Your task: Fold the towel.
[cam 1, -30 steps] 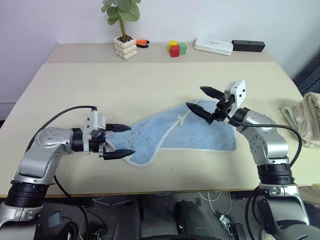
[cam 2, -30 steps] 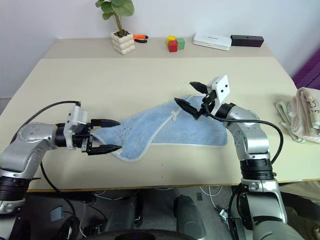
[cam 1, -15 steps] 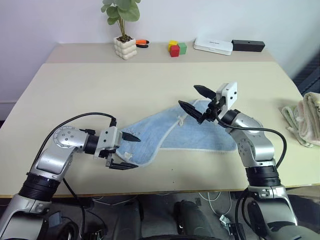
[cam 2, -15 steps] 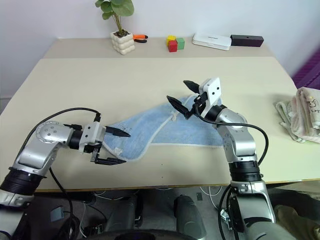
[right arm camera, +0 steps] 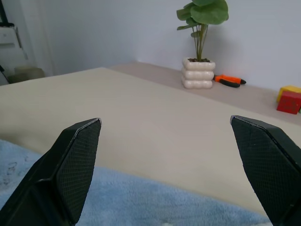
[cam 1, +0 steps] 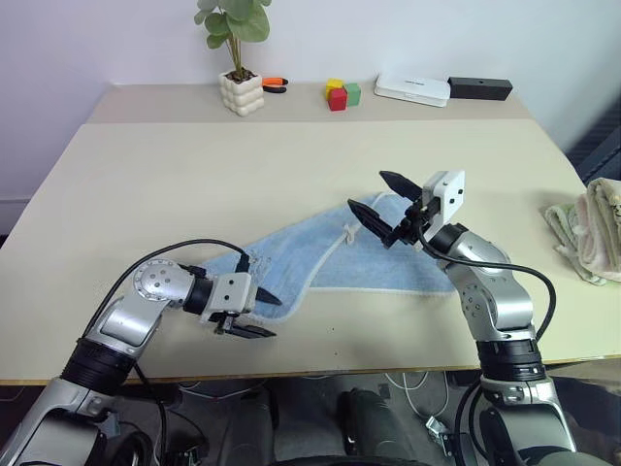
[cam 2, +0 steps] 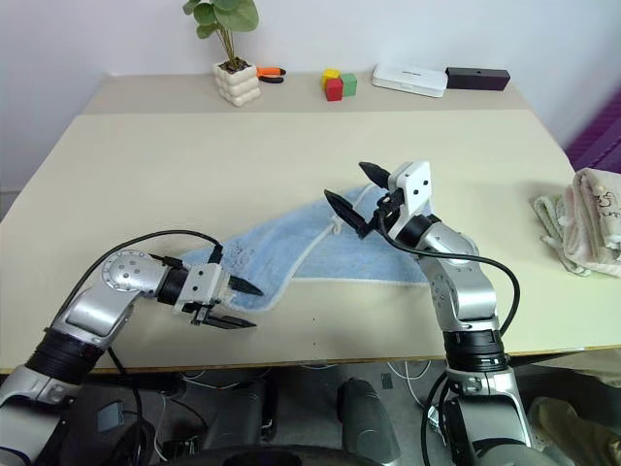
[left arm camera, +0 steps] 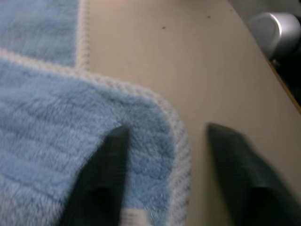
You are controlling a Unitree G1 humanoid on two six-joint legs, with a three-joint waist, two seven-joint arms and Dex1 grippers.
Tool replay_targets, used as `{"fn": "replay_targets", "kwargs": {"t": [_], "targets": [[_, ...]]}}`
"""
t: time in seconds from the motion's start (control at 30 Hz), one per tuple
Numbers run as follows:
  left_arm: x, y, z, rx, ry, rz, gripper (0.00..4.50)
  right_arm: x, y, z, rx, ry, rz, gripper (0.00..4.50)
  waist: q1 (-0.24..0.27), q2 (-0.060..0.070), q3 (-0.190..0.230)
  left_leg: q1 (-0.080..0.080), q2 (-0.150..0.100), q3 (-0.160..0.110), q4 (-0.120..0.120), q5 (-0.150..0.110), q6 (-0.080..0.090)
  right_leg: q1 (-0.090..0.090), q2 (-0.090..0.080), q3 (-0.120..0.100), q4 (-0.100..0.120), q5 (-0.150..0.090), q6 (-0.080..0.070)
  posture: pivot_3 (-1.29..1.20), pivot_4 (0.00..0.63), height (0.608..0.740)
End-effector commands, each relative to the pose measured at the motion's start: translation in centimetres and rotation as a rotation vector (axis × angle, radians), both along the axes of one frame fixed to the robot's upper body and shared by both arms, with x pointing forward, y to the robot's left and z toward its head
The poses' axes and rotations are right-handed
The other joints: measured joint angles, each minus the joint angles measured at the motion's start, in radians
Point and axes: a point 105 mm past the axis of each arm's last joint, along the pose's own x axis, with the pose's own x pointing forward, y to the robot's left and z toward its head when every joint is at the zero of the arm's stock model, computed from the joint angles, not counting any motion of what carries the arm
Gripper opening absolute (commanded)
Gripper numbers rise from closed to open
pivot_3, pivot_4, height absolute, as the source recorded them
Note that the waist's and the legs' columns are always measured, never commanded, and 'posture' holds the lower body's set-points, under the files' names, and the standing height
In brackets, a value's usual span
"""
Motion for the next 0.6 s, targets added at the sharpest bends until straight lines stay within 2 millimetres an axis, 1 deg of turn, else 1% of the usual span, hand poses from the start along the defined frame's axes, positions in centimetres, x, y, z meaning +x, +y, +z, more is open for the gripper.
{"fn": "replay_targets", "kwargs": {"t": [0.03, 0.07, 0.1, 0.2, 0.27, 0.33, 0.47, 0.6], "targets": [[0.5, 0.9, -1.5, 0.068, 0.002, 0.066, 0.65, -0.5, -0.2, 2.0, 0.010, -0.070, 0.003, 4.50, 0.001, 0.000, 0.000, 0.000, 0.000, 0.000, 0.000, 0.000, 0.000, 0.000, 0.000, 0.000, 0.000, 0.000, -0.001, 0.00, 0.150, 0.740], [0.4, 0.8, -1.5, 0.056, 0.004, 0.069, 0.15, -0.5, -0.2, 2.1, 0.008, -0.071, 0.004, 4.50, 0.000, 0.000, 0.000, 0.001, 0.000, 0.000, 0.001, 0.000, 0.000, 0.001, 0.000, 0.000, 0.000, -0.001, -0.002, 0.00, 0.150, 0.740], [0.4, 0.6, -1.4, 0.045, 0.002, 0.073, 0.06, -0.4, -0.2, 2.2, 0.006, -0.072, 0.005, 4.50, 0.000, 0.000, 0.000, 0.001, 0.000, 0.000, 0.001, 0.000, 0.000, 0.001, 0.000, 0.000, 0.000, -0.002, -0.003, 0.00, 0.150, 0.740], [0.3, 0.6, -1.1, 0.024, 0.011, 0.074, 0.06, -0.1, -0.3, 2.3, 0.001, -0.072, -0.003, 4.50, 0.000, 0.001, -0.001, 0.002, 0.000, 0.000, 0.001, 0.000, 0.000, 0.002, 0.000, 0.000, 0.000, -0.002, -0.003, 0.00, 0.150, 0.740], [0.1, 0.7, -0.1, -0.033, 0.047, 0.072, 0.06, 0.4, -0.7, 2.2, 0.004, -0.069, -0.031, 4.50, -0.001, 0.001, -0.001, 0.002, 0.000, 0.000, 0.001, 0.000, 0.000, 0.002, 0.000, 0.000, 0.000, -0.002, -0.003, 0.00, 0.150, 0.740], [0.4, 1.0, 1.5, -0.118, 0.081, 0.106, 0.06, 1.4, -1.6, 2.2, -0.016, -0.079, -0.107, 4.50, -0.004, 0.001, -0.001, 0.002, 0.000, 0.000, 0.001, 0.000, 0.000, 0.002, 0.000, 0.000, 0.000, -0.001, -0.003, 0.00, 0.150, 0.740], [1.2, 2.5, 3.8, -0.217, 0.109, 0.169, 0.06, 4.1, -3.8, 1.0, -0.076, 0.005, -0.281, 4.50, -0.006, 0.001, 0.000, 0.000, 0.000, 0.000, 0.000, 0.000, 0.000, 0.000, 0.000, 0.000, 0.001, 0.000, -0.001, 0.00, 0.150, 0.740], [3.2, 3.8, 6.8, -0.370, 0.064, 0.289, 0.06, 6.4, -6.9, -0.2, -0.087, 0.114, -0.479, 4.50, -0.003, 0.001, 0.000, 0.000, 0.000, 0.000, 0.000, 0.000, 0.000, -0.001, 0.000, 0.000, 0.001, 0.000, 0.000, 0.00, 0.150, 0.740]]}}
